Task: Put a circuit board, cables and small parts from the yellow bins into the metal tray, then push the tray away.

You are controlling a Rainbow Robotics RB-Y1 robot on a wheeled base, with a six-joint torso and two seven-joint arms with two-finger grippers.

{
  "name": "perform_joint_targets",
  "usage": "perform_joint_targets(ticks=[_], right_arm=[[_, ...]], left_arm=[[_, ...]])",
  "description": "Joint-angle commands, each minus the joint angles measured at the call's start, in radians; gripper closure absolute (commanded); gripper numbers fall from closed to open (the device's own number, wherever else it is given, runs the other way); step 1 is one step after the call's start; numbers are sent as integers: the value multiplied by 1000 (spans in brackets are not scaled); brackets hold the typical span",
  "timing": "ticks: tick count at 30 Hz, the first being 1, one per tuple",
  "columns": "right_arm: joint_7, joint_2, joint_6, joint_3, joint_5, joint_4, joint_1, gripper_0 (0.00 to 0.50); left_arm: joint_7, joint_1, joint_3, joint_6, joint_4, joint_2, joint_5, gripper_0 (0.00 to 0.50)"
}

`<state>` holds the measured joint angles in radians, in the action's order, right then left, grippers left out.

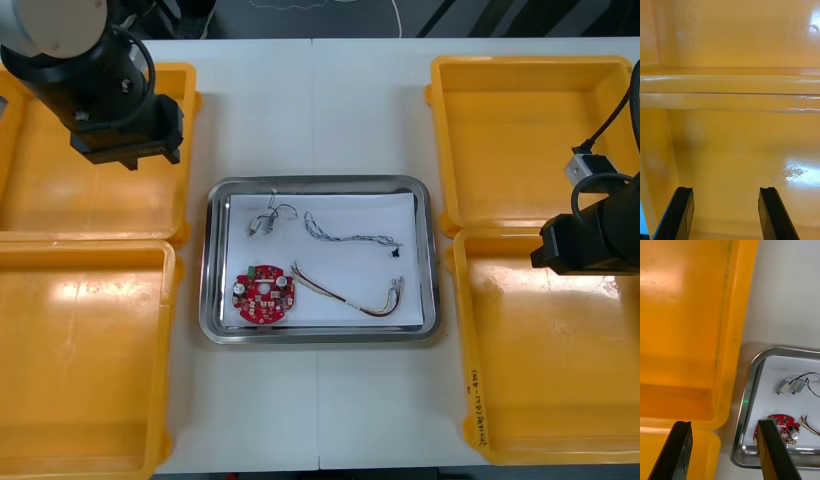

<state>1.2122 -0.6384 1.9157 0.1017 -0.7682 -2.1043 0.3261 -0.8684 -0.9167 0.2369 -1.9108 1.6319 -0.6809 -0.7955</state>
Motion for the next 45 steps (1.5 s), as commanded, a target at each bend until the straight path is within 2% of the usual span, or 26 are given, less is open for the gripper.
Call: perform_joint_targets(ticks=[1, 14, 22, 31, 35, 37, 41, 45], right_arm=[[-14, 0, 4, 29, -3, -26, -9, 0], [-14, 0, 4, 29, -3, -26, -9, 0], [-14, 0, 4, 29, -3, -26, -9, 0], [-14, 0, 4, 29, -3, -26, -9, 0], [-14, -55, 4, 15, -14, -6, -12, 0], [-17, -98, 4, -4, -54, 1, -15, 0], [-19, -99, 4, 19, -98, 20, -13, 0], [-10, -103, 4, 18, -103, 18, -2, 0]], left_arm=[[-96, 18, -80, -9, 36, -75, -25, 0], [-300, 186, -278, -9, 91, -146, -34, 0], [-403, 332, -424, -9, 187, -152, -36, 0], [-423, 519, -536, -9, 335, -152, -56, 0], [-432, 584, -570, -9, 399, -152, -67, 0], [-437, 621, -588, -9, 430, -152, -74, 0], [-449, 679, -617, -9, 473, -152, -90, 0], [-462, 723, -639, -9, 505, -152, -100, 0]])
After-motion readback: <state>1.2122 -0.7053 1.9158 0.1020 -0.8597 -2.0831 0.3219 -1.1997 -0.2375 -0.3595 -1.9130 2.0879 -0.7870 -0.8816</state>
